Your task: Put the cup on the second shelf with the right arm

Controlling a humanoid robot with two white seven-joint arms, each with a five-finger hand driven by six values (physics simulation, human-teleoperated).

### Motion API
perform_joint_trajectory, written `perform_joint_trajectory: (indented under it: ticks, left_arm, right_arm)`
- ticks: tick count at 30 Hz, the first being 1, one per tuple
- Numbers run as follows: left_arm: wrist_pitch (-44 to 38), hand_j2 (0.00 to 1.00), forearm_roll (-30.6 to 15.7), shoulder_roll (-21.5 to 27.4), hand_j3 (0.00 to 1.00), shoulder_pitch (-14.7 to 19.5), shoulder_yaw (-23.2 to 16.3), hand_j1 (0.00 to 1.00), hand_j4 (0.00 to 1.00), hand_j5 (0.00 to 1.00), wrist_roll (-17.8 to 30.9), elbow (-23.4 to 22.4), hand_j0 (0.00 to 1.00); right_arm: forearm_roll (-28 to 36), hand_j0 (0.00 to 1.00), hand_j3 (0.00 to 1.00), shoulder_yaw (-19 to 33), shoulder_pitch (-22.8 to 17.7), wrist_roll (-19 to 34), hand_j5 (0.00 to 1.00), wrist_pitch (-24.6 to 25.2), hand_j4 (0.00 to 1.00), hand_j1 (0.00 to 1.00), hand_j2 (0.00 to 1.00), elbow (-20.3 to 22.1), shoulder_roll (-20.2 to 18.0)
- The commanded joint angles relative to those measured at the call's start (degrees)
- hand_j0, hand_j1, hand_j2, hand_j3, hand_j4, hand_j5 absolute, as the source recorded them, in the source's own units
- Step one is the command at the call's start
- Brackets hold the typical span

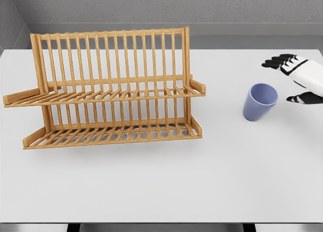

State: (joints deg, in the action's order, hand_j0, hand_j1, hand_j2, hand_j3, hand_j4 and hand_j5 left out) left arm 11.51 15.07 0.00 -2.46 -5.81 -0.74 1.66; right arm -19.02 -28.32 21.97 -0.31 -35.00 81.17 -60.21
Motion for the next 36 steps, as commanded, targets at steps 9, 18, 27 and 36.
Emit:
perform_joint_trajectory:
  ticks: [9, 18, 27, 36]
  left_arm:
    - [0.0, 1.00, 0.0, 0.0, 1.00, 0.0, 0.0, 1.00, 1.00, 1.00, 0.0, 0.0, 1.00]
    - [0.0, 1.00, 0.0, 0.0, 1.00, 0.0, 0.0, 1.00, 1.00, 1.00, 0.0, 0.0, 1.00]
    - [0.0, 1.00, 0.0, 0.0, 1.00, 0.0, 0.0, 1.00, 1.00, 1.00, 0.0, 0.0, 1.00]
    - [0.0, 1.00, 0.0, 0.0, 1.00, 0.0, 0.0, 1.00, 1.00, 1.00, 0.0, 0.0, 1.00]
  right_arm:
    - [0.7, 1.00, 1.00, 4.2, 0.6, 18.5, 1.00, 0.0, 1.00, 1.00, 1.00, 1.4, -1.9]
    - [1.0, 1.00, 1.00, -3.5, 18.1, 35.3, 1.00, 0.0, 1.00, 1.00, 1.00, 3.1, 3.3]
    - [0.6, 1.00, 1.00, -7.3, 18.6, 35.3, 1.00, 0.0, 1.00, 1.00, 1.00, -1.0, 3.9]
    - [0.6, 1.00, 1.00, -10.3, 18.5, 35.3, 1.00, 0.0, 1.00, 1.00, 1.00, -3.2, 5.5]
